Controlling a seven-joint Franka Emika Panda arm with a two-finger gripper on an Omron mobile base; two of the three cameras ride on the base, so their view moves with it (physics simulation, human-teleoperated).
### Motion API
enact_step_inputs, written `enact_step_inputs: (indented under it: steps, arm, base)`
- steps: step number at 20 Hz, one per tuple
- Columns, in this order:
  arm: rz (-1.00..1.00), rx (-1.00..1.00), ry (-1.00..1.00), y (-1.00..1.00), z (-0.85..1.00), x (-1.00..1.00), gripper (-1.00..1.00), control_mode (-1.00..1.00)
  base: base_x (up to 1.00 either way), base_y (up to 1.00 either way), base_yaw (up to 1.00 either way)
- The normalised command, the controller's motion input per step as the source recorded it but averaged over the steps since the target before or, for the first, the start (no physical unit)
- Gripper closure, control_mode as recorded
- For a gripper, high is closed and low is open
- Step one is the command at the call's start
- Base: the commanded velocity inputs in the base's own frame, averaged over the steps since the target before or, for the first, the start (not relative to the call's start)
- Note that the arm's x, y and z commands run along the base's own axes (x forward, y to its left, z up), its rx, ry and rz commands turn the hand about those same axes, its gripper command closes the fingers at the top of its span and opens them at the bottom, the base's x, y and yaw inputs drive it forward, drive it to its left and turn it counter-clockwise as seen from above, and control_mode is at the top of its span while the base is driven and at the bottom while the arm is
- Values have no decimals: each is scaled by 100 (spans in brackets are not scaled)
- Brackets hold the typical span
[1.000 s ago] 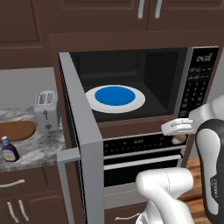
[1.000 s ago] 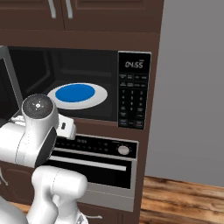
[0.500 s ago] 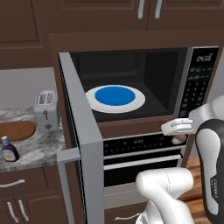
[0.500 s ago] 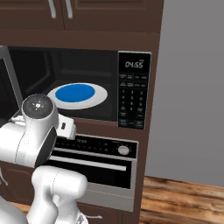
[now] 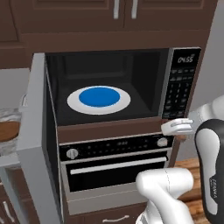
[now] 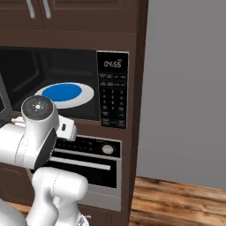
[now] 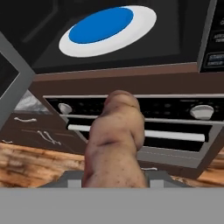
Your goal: Retrieve the reheated potato from the microwave, then place the potato, cheese, and condiment on the cutting board.
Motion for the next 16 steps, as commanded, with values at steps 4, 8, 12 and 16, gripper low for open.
enact_step_inputs:
  steps: [4,8,12,16]
  arm:
    - [0,0,0,0,0,0,100,100]
    - [0,0,0,0,0,0,100,100]
    - [0,0,0,0,0,0,100,100]
    - [0,0,0,0,0,0,100,100]
  base:
    - [-26,-30,60]
    - [-16,-22,79]
    - [-23,-23,80]
    - [-42,-33,71]
